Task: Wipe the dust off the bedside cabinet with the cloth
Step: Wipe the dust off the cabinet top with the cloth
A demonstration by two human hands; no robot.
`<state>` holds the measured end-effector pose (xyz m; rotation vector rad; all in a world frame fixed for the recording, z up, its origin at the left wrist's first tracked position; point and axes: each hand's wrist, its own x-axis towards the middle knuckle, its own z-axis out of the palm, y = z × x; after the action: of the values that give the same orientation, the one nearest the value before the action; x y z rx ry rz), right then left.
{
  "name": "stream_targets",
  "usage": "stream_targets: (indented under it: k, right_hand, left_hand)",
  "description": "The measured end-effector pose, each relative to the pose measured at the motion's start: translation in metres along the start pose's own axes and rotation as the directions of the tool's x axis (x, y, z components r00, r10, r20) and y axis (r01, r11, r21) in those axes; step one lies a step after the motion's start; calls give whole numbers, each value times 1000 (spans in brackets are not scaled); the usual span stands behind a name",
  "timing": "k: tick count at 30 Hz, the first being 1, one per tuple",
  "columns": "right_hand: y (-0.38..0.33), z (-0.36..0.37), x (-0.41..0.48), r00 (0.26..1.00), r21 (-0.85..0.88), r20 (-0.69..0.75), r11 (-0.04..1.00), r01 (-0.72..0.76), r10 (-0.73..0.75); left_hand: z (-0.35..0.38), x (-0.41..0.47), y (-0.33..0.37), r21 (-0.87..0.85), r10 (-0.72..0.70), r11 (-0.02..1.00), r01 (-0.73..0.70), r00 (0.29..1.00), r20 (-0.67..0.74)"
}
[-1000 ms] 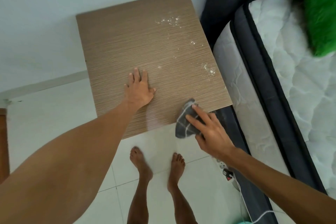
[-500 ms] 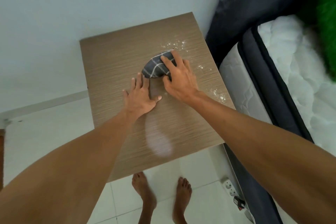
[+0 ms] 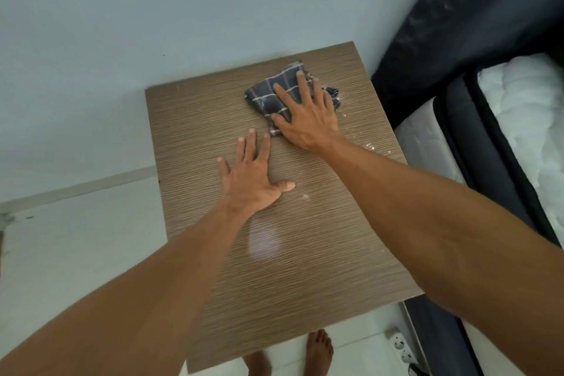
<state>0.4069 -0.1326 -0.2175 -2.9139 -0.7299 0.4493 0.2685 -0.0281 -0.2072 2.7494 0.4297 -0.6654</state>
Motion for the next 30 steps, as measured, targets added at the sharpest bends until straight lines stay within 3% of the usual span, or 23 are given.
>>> stream_targets:
  k: [5,9,15,19,25,27,30]
  right_hand:
    - [21,9,-42,993,3,-22,993,-118,118]
    - [28,16,-90,998,-18,10,998,-65,65]
    - [43,29,-184,993,-112,57,988,108,-102]
    - [60,49,-264,967,-60,29,966,253,-251]
    - [84,39,-337,850,10,101,854,520,-518]
    - [88,24,-326,874,62,9,873,484,-486]
    - [79,-1,-279,949,135,-140,944,301,-283]
  left_hand:
    - [-1,-1,0,-18,6,1000,-6,1000,4]
    - [-3,-2,1,-20,6,1000,-6,1000,-1]
    - [-8,-12,5,-49,17,999,-16,1000,13]
    - [-2,-28,16,-76,2,997,-3,1000,-2]
    - [6,-47,23,-76,31,997,-28,999,42]
    - [8,-48,22,-59,49,997,-45,997,63]
    - [10,-48,17,-13,82,997,-82,992,93]
